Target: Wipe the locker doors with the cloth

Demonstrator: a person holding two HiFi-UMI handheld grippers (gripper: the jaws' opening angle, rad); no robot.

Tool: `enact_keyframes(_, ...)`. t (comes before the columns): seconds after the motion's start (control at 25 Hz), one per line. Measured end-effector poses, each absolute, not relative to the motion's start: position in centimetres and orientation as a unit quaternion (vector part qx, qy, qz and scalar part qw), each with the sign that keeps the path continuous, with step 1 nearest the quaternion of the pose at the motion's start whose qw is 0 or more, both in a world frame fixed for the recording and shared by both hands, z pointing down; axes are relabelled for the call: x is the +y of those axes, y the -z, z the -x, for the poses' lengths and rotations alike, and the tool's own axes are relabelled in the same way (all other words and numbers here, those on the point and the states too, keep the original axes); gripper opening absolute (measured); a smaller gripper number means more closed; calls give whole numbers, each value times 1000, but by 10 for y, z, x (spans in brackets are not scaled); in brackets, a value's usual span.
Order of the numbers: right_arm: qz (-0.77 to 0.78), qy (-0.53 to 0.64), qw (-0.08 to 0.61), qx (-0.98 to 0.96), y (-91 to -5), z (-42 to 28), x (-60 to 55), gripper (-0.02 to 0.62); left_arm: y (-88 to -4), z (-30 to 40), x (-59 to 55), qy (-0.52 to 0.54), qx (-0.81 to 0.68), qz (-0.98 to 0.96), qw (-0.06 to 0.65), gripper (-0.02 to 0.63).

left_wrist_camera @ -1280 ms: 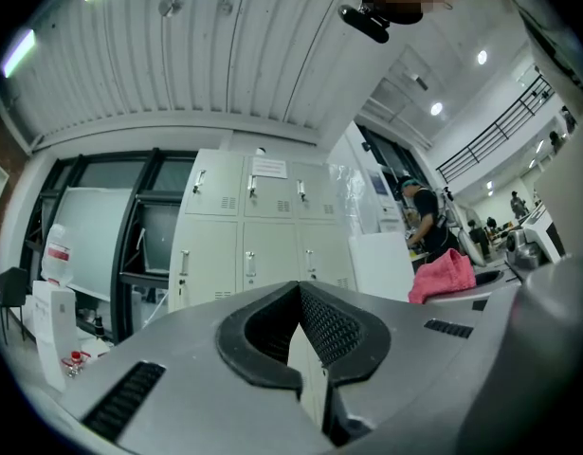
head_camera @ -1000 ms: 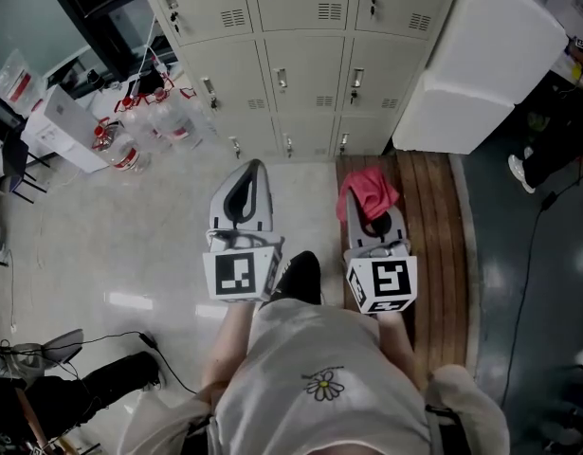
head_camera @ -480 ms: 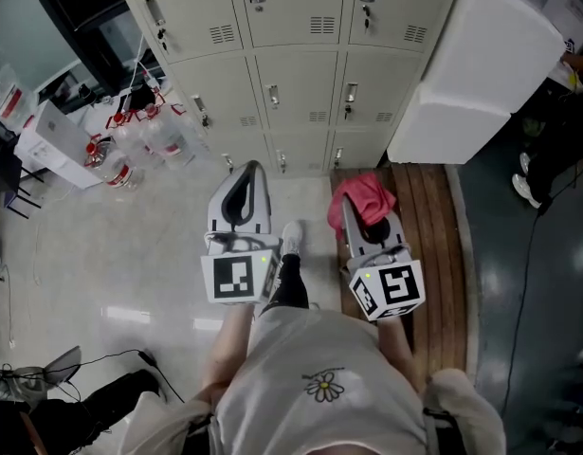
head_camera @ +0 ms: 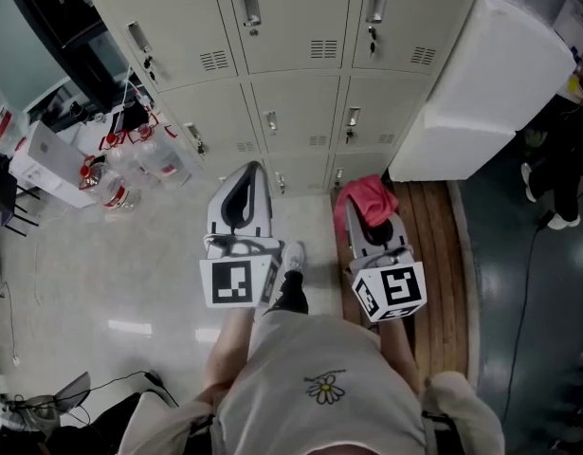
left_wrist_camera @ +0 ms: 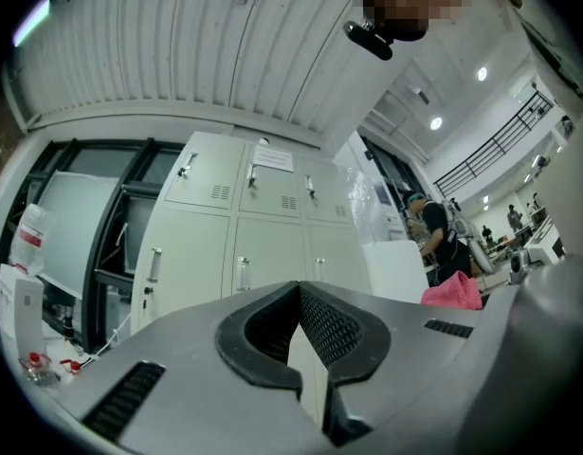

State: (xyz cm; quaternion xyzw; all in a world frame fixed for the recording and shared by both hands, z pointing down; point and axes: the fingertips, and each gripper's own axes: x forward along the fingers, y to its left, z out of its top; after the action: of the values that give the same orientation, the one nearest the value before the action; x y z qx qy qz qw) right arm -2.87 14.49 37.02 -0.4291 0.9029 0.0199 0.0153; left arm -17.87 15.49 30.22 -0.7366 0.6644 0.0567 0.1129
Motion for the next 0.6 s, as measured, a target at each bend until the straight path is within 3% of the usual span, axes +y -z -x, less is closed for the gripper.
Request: enact_keyframes(0.6, 454, -58, 13, 889, -313, 92, -21, 32, -259, 241, -4, -89, 643, 752, 116, 15)
